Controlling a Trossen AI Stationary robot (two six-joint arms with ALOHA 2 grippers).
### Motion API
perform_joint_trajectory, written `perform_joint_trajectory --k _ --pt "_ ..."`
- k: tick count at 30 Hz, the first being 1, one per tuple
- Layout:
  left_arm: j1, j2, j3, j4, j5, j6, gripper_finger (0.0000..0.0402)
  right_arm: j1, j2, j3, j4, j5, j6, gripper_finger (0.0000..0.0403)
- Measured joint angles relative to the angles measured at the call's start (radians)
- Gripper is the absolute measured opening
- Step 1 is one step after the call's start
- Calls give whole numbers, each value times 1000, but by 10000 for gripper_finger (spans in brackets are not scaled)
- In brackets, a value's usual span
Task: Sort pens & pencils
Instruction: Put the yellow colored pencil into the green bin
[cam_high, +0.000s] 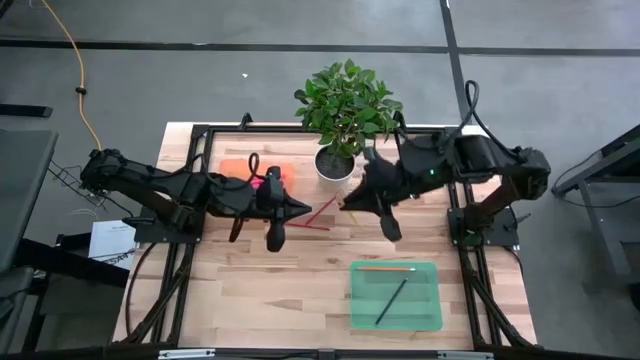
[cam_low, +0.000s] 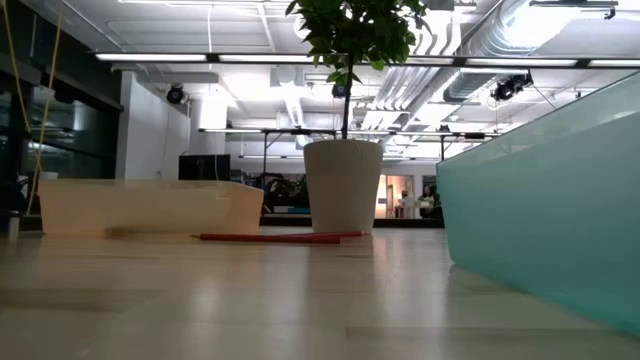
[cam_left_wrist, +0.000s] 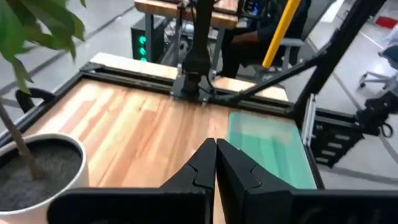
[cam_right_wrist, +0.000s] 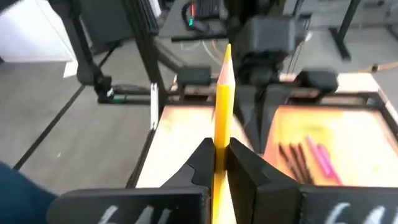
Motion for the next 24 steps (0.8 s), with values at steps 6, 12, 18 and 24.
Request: perform_joint_trajectory --k 6,12,18,24 --pt "0 0 0 -81 82 -18 0 103 0 0 -87 98 114 11" --pt "-38 0 0 -150 101 -21 1 210 16 0 -146 249 262 11" --pt "-79 0 0 -182 101 -16 1 301 92 -1 -197 360 396 11" --pt "-122 0 0 -189 101 -1 1 366 179 -1 -279 403 530 11"
